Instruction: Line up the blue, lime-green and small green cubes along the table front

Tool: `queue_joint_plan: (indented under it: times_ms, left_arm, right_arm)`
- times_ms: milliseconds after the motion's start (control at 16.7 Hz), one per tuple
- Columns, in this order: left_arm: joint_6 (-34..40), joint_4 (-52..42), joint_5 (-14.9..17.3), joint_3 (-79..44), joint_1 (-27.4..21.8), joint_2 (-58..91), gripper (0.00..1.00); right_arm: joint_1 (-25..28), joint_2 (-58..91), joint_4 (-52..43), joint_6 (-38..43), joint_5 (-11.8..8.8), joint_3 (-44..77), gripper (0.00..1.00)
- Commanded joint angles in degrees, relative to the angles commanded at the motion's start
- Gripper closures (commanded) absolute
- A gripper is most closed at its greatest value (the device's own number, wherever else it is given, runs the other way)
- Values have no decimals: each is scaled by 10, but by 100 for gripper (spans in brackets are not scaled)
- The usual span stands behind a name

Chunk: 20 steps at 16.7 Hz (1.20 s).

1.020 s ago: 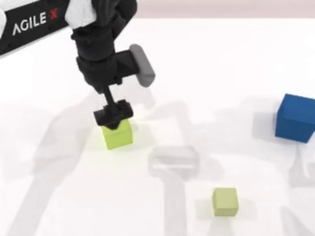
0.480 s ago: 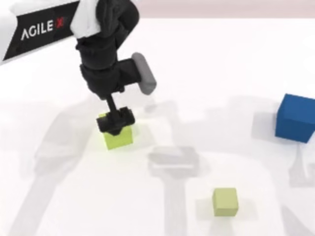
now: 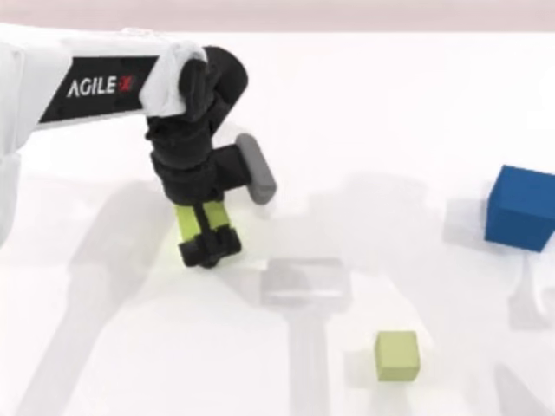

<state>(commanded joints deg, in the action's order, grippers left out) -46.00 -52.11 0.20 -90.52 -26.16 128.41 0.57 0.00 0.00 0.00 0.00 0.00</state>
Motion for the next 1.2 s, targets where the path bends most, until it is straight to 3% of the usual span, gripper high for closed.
queue_joint_plan:
  times_ms: [120, 900, 1200]
  left_arm:
    - [0, 0, 0, 0, 0, 0, 0]
    - [0, 0, 0, 0, 0, 0, 98]
    - [0, 0, 0, 0, 0, 0, 100]
  right_arm:
    - [0, 0, 0, 0, 0, 0, 0]
    - [0, 0, 0, 0, 0, 0, 0]
    - [0, 0, 0, 0, 0, 0, 0]
